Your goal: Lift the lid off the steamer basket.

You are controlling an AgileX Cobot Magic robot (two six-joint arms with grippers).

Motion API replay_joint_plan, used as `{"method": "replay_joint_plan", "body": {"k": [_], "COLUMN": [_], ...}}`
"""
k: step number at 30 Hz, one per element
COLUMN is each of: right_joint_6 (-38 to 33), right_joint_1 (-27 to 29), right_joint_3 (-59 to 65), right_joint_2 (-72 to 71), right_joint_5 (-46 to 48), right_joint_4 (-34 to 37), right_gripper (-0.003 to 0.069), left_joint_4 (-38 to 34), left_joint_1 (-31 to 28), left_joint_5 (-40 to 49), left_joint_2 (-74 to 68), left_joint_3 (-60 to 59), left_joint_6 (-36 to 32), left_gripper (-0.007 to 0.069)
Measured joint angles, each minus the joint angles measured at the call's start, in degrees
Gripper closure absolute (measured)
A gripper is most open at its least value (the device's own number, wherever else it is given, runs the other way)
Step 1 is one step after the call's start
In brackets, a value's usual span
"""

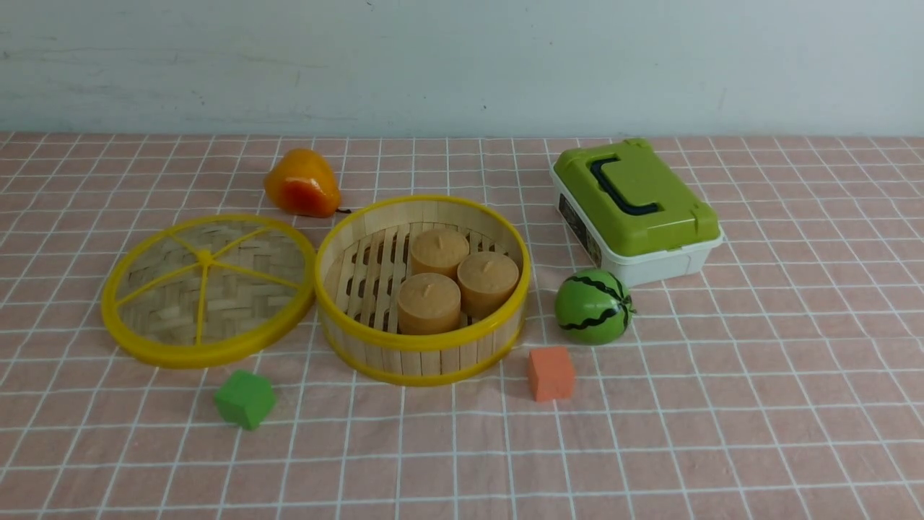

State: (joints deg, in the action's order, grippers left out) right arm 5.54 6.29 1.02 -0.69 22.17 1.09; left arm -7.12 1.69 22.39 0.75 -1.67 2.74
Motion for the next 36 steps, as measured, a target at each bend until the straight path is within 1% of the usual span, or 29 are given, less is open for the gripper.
{"method": "replay_joint_plan", "body": {"k": [36], "right_joint_6": [0.0], "right_joint_1": [0.0], "right_joint_3": [0.0], "right_joint_2": [0.0], "right_joint_5": [0.0], "right_joint_4": [0.0], "right_gripper": [0.0418], "left_joint_4": [-0.2], "left_joint_1": [0.0], "left_joint_5": [0.0], "left_joint_2": [0.0], "left_joint_3": [0.0], "left_joint_6": [0.0], "left_gripper": [0.0616]}}
